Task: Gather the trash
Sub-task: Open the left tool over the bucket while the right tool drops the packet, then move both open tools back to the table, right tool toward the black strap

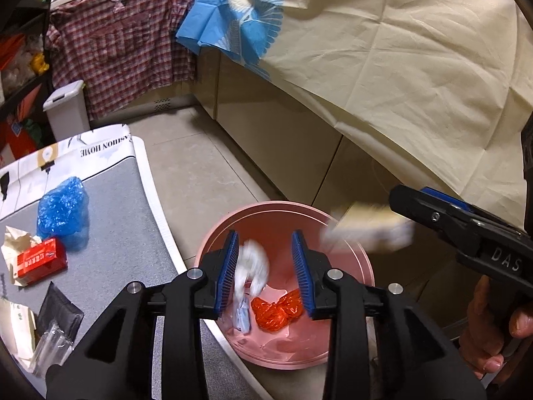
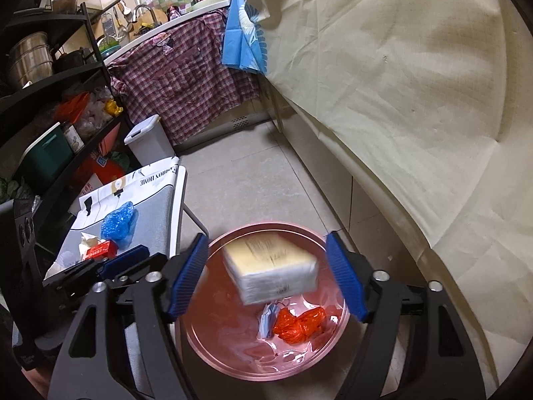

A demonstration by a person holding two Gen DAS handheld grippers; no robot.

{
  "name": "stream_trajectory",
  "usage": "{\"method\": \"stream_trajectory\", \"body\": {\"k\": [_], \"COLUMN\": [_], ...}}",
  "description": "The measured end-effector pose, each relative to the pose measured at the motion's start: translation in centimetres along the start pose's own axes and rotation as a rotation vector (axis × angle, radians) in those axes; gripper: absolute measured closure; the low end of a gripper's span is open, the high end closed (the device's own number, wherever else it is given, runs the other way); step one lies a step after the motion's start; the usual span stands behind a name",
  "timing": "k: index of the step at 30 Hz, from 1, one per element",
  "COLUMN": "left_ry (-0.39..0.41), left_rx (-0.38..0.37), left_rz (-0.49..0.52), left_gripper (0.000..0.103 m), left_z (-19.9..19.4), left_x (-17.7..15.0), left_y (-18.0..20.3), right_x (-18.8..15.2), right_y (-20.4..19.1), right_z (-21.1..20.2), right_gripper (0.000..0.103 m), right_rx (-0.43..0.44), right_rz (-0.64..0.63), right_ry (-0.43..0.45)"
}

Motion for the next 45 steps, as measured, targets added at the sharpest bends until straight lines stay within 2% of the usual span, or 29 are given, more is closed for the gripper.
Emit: {"method": "stream_trajectory", "body": {"k": [8,18,24,33,37,39,45], "left_ry": [0.014,0.069,0.105,0.125,0.146,0.152,0.140], "left_rx": [0.009,0.081,0.154,0.277,0.309,0.315,0.328], "left_rz": [0.004,0.034,0.016,-0.051,-0.127,-0.173,-0.201], "left_gripper": [0.071,0.072,0.072,0.073,0.073,0.077,0.077], "left_z": [-1.3,-8.6,-14.9,-21.4,-22.8,-23.0,-22.2], "left_x": [-0.2,-0.5,-1.5,-3.9,-5.6,-6.3,-8.0], "left_y": [-0.8,-3.8,-8.7,-17.1,-20.7,-22.3,-25.0], "right_x": [-0.1,-0.4,-0.9,-2.5,-3.6,-4.3,-6.2], "right_y": [0.2,-2.1,-4.8,-9.4,-12.3,-13.7,-18.1], "right_z": [0.1,-1.3,-2.8,-3.9,-3.8,-3.6,-2.5], "right_gripper": [0.029,0.029,0.032,0.053,0.059,0.060,0.063], "right_rx": [0.003,0.055,0.105,0.254,0.318,0.351,0.440], "right_rz": [0.002,-0.054,-0.093,-0.102,-0.132,-0.141,-0.188], "right_ry": [0.002,0.053,0.079,0.049,0.027,0.007,-0.046]}}
Point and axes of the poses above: each gripper's, at about its wrist camera, not at the fingertips, and z roughly the way its jaws point, y to its right, x to its top, the point moved 2 cm from there along z, roughly the way its jaws point, and after that the axes turned 1 degree about z, right-handed, at the moved point
